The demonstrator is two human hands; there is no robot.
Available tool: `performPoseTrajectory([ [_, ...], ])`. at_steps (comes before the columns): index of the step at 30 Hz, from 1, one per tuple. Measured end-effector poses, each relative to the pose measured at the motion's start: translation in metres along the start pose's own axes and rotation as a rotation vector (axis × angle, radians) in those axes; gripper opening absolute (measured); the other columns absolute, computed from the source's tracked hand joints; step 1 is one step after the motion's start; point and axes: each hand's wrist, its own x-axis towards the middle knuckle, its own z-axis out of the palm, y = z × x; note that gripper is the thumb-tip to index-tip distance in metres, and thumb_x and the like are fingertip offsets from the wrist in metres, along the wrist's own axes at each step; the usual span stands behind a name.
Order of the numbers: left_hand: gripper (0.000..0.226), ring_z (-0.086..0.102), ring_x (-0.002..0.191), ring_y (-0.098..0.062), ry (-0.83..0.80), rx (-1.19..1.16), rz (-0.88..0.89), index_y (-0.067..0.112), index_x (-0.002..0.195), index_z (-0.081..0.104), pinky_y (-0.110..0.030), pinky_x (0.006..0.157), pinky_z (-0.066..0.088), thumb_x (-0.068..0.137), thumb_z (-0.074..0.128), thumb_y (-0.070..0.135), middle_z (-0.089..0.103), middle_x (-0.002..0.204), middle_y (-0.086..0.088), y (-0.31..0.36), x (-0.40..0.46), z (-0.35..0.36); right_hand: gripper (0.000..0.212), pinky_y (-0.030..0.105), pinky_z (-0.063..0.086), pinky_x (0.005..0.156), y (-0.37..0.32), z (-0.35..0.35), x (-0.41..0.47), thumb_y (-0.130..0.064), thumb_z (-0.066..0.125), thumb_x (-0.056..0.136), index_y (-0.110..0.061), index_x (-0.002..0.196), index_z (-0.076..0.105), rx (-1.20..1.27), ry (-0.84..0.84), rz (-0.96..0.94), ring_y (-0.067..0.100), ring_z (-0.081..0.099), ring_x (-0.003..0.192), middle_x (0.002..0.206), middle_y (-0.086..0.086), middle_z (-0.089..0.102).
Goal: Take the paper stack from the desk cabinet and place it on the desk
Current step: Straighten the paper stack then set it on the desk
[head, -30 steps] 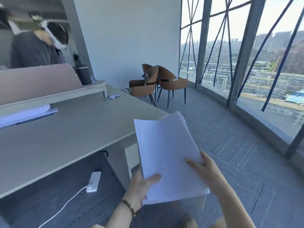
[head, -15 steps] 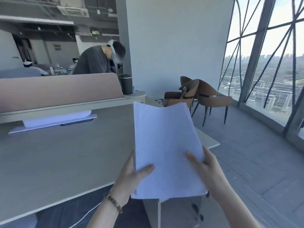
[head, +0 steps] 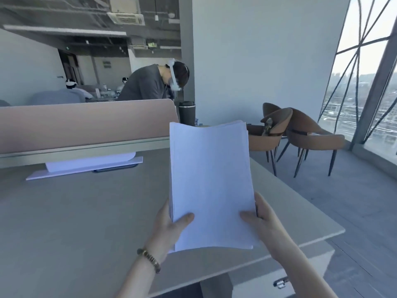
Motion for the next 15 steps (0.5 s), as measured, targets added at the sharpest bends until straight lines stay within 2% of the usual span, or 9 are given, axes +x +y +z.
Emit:
performPoseTrajectory([
  [4, 0.043, 0.071, 0.102, -0.004, 0.105, 0.069, 0.031, 0.035, 0.113, 0.062, -0.033, 0.089, 0.055, 0.083, 0.076, 0.009, 0.075, 0.107, 0.021, 0.010, 0.031, 0.002, 0.047, 0.063, 0.047, 0.101, -0.009, 0.001, 0.038, -0.004, 0.050, 0.087, -0.034, 0.122, 0.057, 0.014, -0.003, -0.057, 0.031, 0.063, 0.119, 0.124, 0.004, 0.067],
  [7, 0.045, 0.067, 0.098, 0.009, 0.173, 0.160, 0.078, 0.040, 0.115, 0.060, -0.030, 0.091, 0.053, 0.082, 0.076, 0.013, 0.072, 0.104, 0.032, 0.016, 0.048, 0.005, 0.051, 0.054, 0.049, 0.103, -0.013, 0.005, 0.061, 0.006, 0.047, 0.091, -0.034, 0.120, 0.057, 0.026, 0.011, -0.064, 0.026, 0.063, 0.117, 0.119, 0.000, 0.068],
  [9, 0.049, 0.066, 0.100, 0.009, 0.200, 0.176, 0.072, 0.037, 0.122, 0.058, -0.030, 0.093, 0.052, 0.082, 0.075, 0.015, 0.071, 0.107, 0.029, 0.015, 0.054, 0.007, 0.048, 0.048, 0.050, 0.099, -0.011, 0.009, 0.072, 0.008, 0.047, 0.090, -0.030, 0.117, 0.056, 0.025, 0.010, -0.048, 0.025, 0.063, 0.112, 0.112, -0.001, 0.068],
  [12, 0.048, 0.068, 0.106, -0.001, 0.193, 0.124, 0.033, 0.035, 0.123, 0.059, -0.031, 0.094, 0.054, 0.083, 0.074, 0.012, 0.073, 0.113, 0.020, 0.005, 0.059, 0.006, 0.035, 0.056, 0.051, 0.094, 0.001, 0.014, 0.084, -0.003, 0.056, 0.083, -0.023, 0.112, 0.054, 0.037, -0.020, -0.033, 0.038, 0.058, 0.110, 0.111, 0.010, 0.062],
  [15, 0.044, 0.068, 0.108, -0.003, 0.204, 0.109, 0.041, 0.032, 0.122, 0.060, -0.031, 0.092, 0.053, 0.084, 0.075, 0.016, 0.073, 0.115, 0.016, -0.002, 0.066, 0.002, 0.032, 0.043, 0.056, 0.083, 0.007, 0.016, 0.098, -0.008, 0.066, 0.083, -0.023, 0.109, 0.054, 0.087, -0.022, -0.053, 0.031, 0.063, 0.105, 0.104, 0.003, 0.064],
])
